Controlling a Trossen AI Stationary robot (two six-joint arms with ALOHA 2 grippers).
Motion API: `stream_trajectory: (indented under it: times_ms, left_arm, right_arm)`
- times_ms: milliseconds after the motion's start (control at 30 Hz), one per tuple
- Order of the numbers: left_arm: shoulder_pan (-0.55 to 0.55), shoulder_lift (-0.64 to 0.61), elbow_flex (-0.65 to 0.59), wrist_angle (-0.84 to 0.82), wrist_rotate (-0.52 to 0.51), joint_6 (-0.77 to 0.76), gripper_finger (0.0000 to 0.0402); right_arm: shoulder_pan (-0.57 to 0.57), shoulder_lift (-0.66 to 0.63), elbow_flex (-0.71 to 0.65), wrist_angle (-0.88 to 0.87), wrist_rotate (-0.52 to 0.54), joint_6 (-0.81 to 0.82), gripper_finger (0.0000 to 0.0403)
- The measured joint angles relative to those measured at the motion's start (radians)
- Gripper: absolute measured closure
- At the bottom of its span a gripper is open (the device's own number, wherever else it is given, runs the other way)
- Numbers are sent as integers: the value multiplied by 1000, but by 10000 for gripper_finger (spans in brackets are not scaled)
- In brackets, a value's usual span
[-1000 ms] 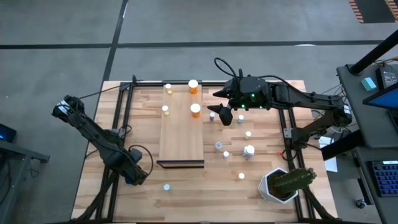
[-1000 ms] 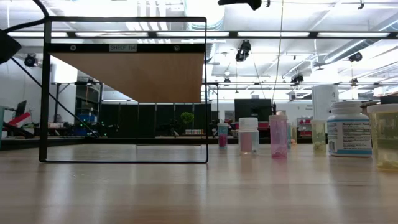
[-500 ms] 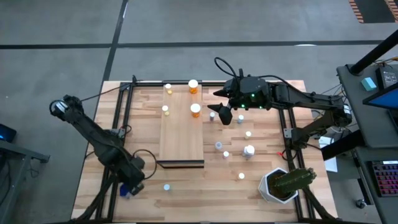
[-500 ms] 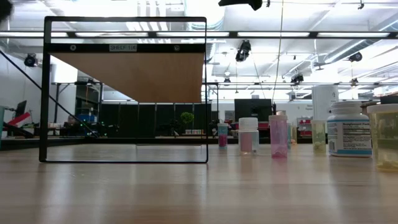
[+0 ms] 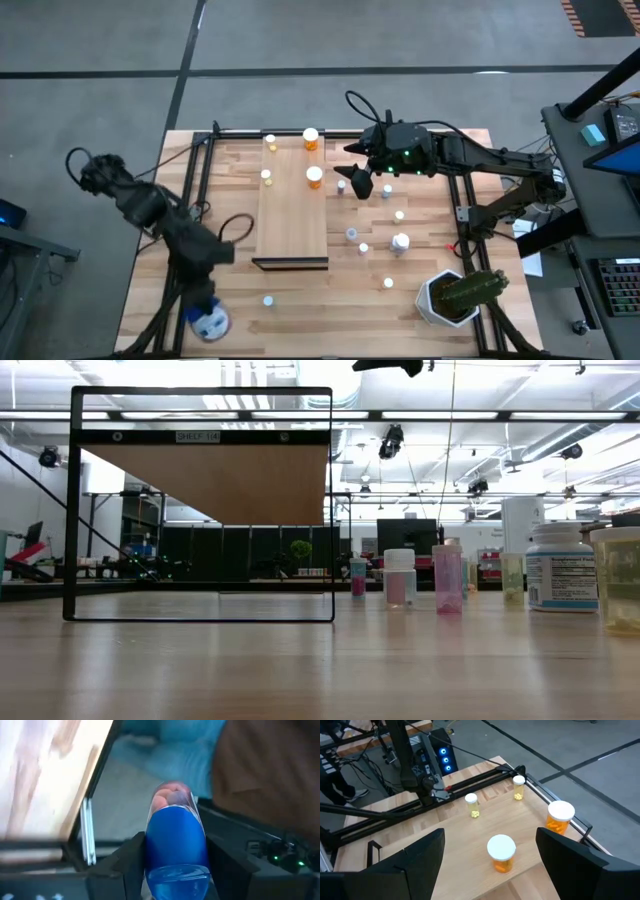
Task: Pick and place medicine bottles onto shelf by color
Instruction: Put the dark blue tablet bottle on the shelf
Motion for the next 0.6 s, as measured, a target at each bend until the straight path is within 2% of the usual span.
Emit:
stream_trajectory:
  times_ms: [167,333,467,600]
  left_arm:
    - [154,55,124,-84,-3,225,238]
    - [311,152,291,-283,-21,514,238]
    - [416,260,415,-458,-162,758,238]
    - [474,334,444,-433,-277,981,238]
  right_arm:
    - [0,0,0,0,8,0,101]
    - [0,0,0,0,23,0,101]
    - [0,0,0,-1,24,0,101]
    - [0,0,0,0,25,-1,101]
